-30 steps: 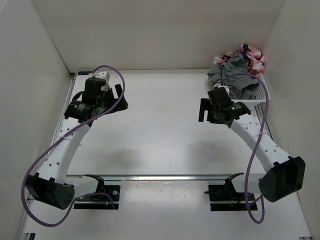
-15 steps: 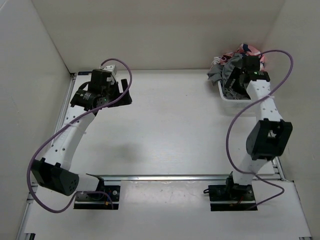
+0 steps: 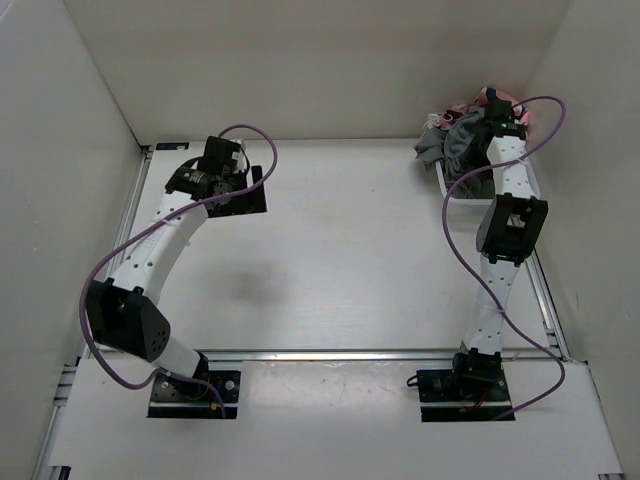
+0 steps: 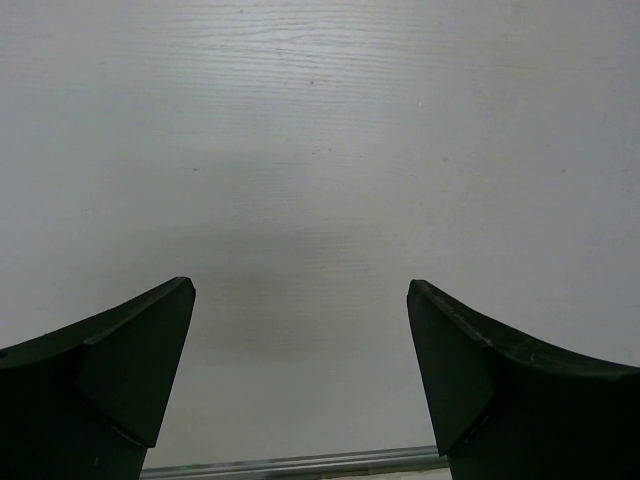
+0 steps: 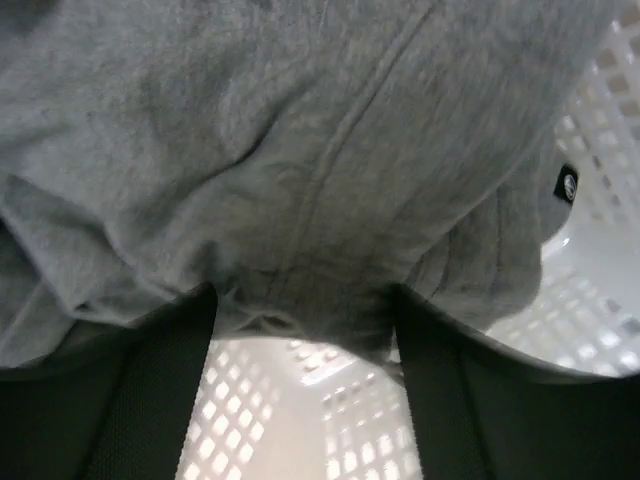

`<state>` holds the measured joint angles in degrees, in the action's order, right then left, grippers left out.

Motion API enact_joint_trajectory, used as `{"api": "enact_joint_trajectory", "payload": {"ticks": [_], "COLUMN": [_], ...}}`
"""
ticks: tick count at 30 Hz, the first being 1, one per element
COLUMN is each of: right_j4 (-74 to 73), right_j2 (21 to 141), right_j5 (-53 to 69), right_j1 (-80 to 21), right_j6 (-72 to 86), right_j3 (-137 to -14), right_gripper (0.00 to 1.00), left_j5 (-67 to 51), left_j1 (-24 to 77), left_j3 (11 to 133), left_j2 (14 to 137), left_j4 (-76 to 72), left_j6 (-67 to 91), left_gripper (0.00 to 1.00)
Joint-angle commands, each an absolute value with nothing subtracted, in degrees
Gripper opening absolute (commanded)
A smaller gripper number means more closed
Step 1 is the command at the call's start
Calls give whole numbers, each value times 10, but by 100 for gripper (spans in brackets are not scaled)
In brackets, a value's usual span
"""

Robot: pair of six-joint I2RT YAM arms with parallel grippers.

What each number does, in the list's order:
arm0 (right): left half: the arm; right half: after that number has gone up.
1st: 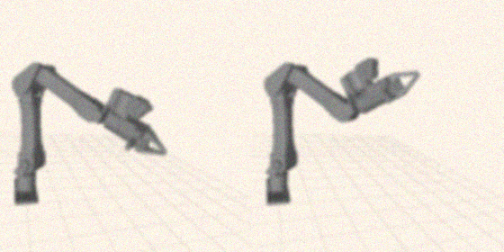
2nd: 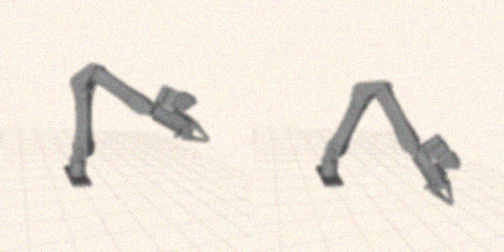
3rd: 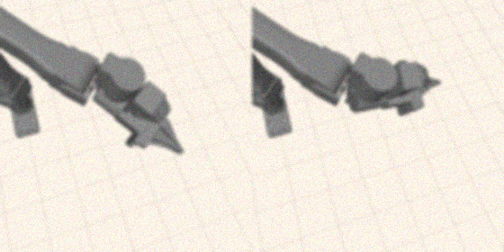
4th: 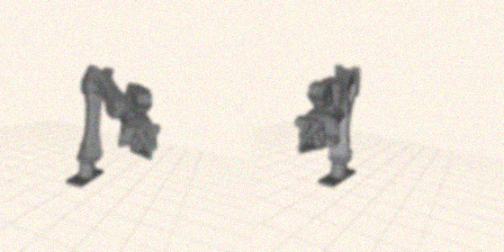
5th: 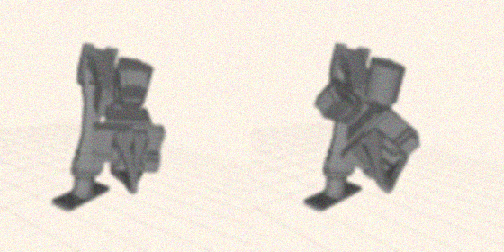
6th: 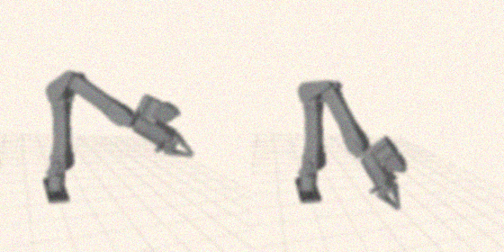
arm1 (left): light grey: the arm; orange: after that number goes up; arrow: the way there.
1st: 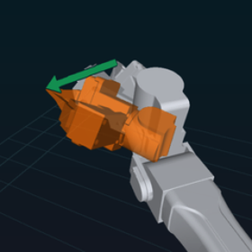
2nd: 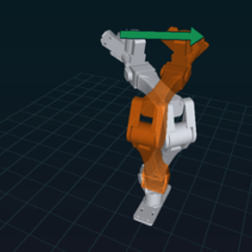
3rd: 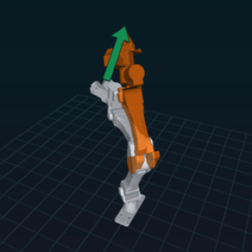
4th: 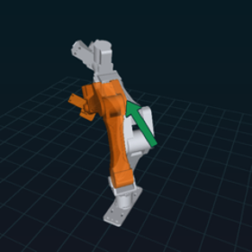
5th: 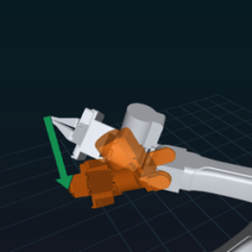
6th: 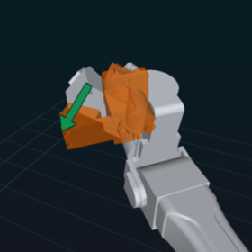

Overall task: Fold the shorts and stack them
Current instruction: Grab the shorts from the pile

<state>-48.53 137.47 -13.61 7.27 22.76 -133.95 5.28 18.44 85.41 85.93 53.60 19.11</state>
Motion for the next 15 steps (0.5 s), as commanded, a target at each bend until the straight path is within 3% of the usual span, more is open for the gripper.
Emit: {"api": "enact_joint_trajectory", "payload": {"ticks": [1,2,3,8,15], "right_j4": [-495,-495,-495,-423,-302], "right_j2": [1385,1385,1385,1263,1096], "right_j5": [-140,-140,-122,-71,113], "right_j1": [72,72,72,65,27], "right_j6": [239,245,245,239,305], "right_j3": [-1400,-1405,-1405,-1346,-1397], "right_gripper": [54,13,1,0,0], "left_j5": [62,62,73,79,73], "left_j1": [182,182,182,182,151], "left_j3": [875,875,881,886,870], "left_j2": [860,860,860,860,869], "left_j4": [542,542,542,548,548], "left_j6": [182,182,182,182,222], "left_gripper": [99,99,99,99,99]}}
